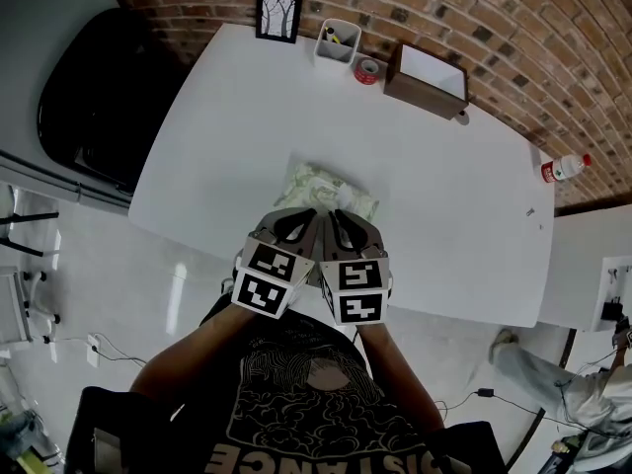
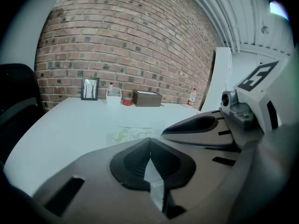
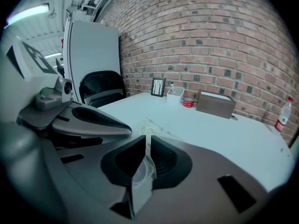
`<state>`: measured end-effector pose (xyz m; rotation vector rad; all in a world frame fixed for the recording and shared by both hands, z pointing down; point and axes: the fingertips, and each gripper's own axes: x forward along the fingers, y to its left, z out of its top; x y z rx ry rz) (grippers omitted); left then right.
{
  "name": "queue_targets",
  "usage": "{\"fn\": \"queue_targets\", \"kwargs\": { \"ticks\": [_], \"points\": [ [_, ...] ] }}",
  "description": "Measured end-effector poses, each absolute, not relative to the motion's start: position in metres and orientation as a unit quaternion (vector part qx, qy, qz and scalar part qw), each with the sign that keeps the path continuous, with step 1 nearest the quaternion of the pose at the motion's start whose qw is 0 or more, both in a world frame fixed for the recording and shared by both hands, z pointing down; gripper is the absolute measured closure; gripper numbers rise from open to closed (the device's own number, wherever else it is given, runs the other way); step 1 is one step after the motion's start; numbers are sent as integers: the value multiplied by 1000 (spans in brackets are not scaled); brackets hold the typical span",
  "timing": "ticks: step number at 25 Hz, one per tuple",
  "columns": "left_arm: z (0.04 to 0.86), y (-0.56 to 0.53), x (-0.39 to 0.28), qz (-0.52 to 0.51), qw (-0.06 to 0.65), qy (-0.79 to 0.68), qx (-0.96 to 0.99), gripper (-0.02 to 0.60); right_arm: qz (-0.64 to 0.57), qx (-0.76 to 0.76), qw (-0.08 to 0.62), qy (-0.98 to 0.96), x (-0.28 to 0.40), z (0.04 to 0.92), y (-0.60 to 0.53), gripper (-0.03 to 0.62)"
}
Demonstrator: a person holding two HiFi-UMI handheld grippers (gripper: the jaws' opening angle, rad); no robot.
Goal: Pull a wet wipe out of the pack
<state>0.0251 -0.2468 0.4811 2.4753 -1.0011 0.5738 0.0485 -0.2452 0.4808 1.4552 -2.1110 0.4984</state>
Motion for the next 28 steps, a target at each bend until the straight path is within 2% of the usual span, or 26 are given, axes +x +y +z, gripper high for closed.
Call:
{"fn": "queue_targets", "kwargs": {
  "ticks": [7,12,23,28],
  "points": [
    [481,-252,23,206,201,-359,888,569,186,542,271,-774,50,486,-247,569],
    [481,-254,22,206,202,-358,888,569,197,537,270,-775,48,490,-249,520],
    [482,-257,19,204,199,-356,890,569,231,548,257,-762,52,497,-254,522],
    [481,-258,20,205,200,-352,891,569,270,545,229,-760,56,500,-255,533]
  ]
}}
